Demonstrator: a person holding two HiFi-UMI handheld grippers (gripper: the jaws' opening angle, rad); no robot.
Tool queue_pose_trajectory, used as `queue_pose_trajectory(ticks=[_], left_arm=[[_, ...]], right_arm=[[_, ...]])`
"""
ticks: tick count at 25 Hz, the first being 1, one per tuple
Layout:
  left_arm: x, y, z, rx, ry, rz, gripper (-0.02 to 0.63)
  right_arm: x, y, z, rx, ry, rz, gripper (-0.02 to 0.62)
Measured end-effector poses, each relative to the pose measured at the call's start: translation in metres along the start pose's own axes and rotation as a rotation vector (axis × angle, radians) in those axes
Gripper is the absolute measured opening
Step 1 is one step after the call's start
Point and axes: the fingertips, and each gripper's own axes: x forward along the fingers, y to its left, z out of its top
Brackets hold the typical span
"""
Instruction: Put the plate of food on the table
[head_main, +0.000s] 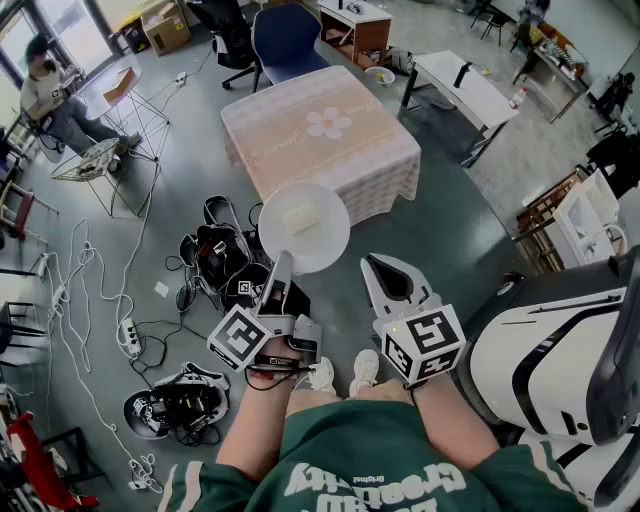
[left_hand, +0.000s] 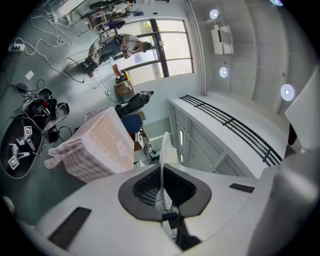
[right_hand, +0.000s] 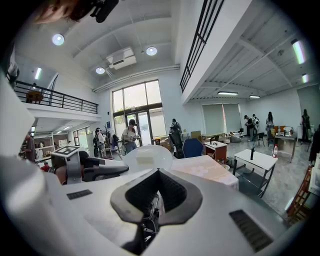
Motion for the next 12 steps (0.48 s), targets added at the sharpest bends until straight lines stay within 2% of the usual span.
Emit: queue_pose_trajectory(ticks=[6, 12], left_arm=[[0.005, -0.006, -0.005, 0.007, -0.001, -0.007, 0.018], [0.01, -0.012, -0.018, -0.02, 0.005, -0.014, 0.018]], right_arm=[[-0.005, -0.008, 0.001, -0.002, 0.001, -0.002, 0.014], [-0.014, -0.021, 0.005, 0.028, -0.035, -0.009, 0.015]])
